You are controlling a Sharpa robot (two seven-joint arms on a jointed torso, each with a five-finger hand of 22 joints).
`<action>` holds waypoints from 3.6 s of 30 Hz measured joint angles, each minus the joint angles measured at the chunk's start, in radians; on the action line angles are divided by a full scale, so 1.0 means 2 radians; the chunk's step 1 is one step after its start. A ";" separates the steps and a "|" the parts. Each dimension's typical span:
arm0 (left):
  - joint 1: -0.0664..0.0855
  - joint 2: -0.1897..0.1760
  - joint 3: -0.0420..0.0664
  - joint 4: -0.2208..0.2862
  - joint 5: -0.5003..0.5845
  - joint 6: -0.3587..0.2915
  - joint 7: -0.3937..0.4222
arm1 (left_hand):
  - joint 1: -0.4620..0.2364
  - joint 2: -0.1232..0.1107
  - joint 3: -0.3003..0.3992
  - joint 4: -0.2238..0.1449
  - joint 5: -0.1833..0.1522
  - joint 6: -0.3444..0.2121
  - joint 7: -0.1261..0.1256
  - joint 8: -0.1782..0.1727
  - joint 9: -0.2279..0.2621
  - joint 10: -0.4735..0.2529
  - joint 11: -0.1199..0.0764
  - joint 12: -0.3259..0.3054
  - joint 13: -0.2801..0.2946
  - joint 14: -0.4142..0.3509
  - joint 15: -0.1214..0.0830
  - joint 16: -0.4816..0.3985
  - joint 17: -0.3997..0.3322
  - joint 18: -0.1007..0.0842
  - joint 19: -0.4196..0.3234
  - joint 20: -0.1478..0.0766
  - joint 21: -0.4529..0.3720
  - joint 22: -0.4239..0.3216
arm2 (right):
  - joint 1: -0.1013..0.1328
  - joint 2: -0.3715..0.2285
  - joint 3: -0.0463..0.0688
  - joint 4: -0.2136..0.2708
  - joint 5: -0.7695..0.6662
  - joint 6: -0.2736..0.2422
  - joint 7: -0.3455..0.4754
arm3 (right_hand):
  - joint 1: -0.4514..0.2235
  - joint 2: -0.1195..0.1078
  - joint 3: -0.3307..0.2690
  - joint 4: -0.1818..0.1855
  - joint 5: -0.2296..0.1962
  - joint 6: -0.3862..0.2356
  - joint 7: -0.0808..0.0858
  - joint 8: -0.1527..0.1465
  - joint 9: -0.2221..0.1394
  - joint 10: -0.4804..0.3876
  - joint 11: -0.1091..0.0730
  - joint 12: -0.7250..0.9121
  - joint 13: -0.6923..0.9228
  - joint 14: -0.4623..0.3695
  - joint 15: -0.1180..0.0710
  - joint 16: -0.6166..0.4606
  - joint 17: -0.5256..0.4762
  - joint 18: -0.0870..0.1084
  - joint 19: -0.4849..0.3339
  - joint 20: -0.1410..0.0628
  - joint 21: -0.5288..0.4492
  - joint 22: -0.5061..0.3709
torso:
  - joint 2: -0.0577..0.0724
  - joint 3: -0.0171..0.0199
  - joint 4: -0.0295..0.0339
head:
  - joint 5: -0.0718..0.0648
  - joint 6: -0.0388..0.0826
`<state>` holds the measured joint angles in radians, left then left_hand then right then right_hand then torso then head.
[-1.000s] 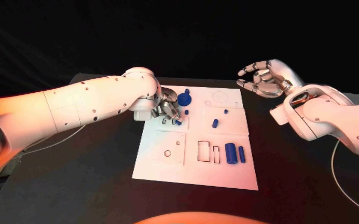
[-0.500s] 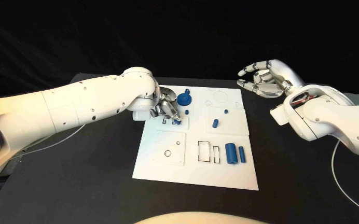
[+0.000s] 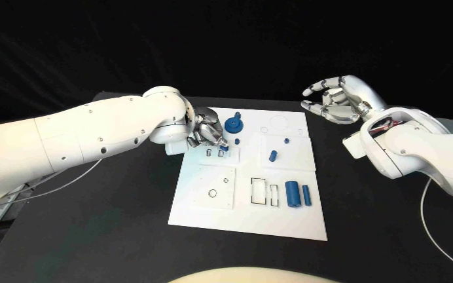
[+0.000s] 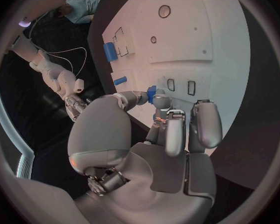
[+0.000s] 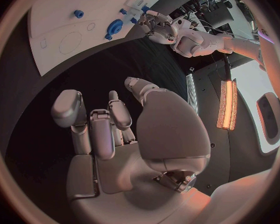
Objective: Assemble the parts on the task board
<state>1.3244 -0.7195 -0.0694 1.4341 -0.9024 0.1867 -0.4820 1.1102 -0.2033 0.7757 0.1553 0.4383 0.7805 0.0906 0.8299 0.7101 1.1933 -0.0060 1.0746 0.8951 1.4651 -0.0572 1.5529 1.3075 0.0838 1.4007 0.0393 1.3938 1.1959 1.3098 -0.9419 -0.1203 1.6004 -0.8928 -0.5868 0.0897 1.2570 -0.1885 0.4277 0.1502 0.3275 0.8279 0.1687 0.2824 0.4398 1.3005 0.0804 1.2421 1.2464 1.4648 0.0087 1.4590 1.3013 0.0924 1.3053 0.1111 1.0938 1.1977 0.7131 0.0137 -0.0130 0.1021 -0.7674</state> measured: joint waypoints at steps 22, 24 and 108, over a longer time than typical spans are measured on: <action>-0.023 -0.018 -0.001 0.022 -0.044 -0.047 0.005 | -0.006 -0.006 -0.001 -0.001 0.006 0.006 -0.003 -0.002 0.004 0.008 0.000 0.005 0.006 0.000 -0.003 -0.002 0.000 0.000 0.002 -0.002 0.002 0.001 | 0.000 -0.001 0.000 -0.001 0.001 -0.001 0.000 | 0.000 0.000 0.001 0.001 0.003 0.000 0.000 0.000 0.000 0.000 0.000 0.000 0.000 0.000 0.000 0.000 -0.001 0.000 0.000 0.000 -0.002 -0.001 | 0.000 -0.0004 -0.0014 | 0.004 -0.003; -0.025 -0.017 -0.001 0.021 -0.047 -0.048 0.004 | -0.007 -0.006 -0.001 -0.001 0.006 0.006 -0.003 -0.002 0.004 0.008 -0.001 0.005 0.007 0.000 -0.003 -0.002 0.000 0.000 0.002 -0.002 0.002 0.002 | 0.000 -0.001 0.000 -0.001 0.001 -0.001 0.000 | 0.000 0.000 0.001 0.001 0.003 0.000 0.000 0.000 0.000 0.000 0.000 0.000 0.000 0.000 0.000 0.000 -0.001 0.000 0.000 0.000 -0.002 -0.001 | 0.001 -0.0003 -0.0017 | 0.005 -0.003; -0.025 0.007 0.000 -0.005 -0.069 0.006 -0.016 | -0.062 0.014 -0.002 -0.002 0.019 0.034 -0.023 0.006 0.027 0.044 -0.014 0.028 0.035 0.000 -0.014 0.000 0.000 0.000 0.009 -0.009 0.004 0.010 | -0.002 -0.002 0.000 0.000 0.002 -0.002 0.000 | 0.000 0.000 0.001 0.001 0.005 0.000 0.000 0.002 0.000 0.000 0.000 0.000 -0.002 0.000 0.000 -0.002 -0.002 0.000 0.000 0.000 -0.004 -0.003 | 0.000 0.0006 -0.0021 | 0.004 -0.010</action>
<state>1.2739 -0.7064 -0.0689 1.4250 -1.0410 0.1983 -0.5148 0.9858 -0.1762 0.7716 0.1511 0.4755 0.8488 0.0451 0.8422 0.7643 1.2821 -0.0341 1.1299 0.9659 1.4651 -0.0859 1.5529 1.3074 0.0838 1.4186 0.0215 1.4009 1.2160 1.3051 -0.9452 -0.1209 1.5997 -0.8887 -0.5906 0.0904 1.2570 -0.1884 0.4305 0.1530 0.3369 0.8279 0.1687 0.2863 0.4397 1.3006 0.0804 1.2421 1.2426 1.4648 0.0087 1.4550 1.2973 0.0924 1.3053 0.1111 1.0858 1.1923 0.7139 0.0150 -0.0172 0.1095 -0.7873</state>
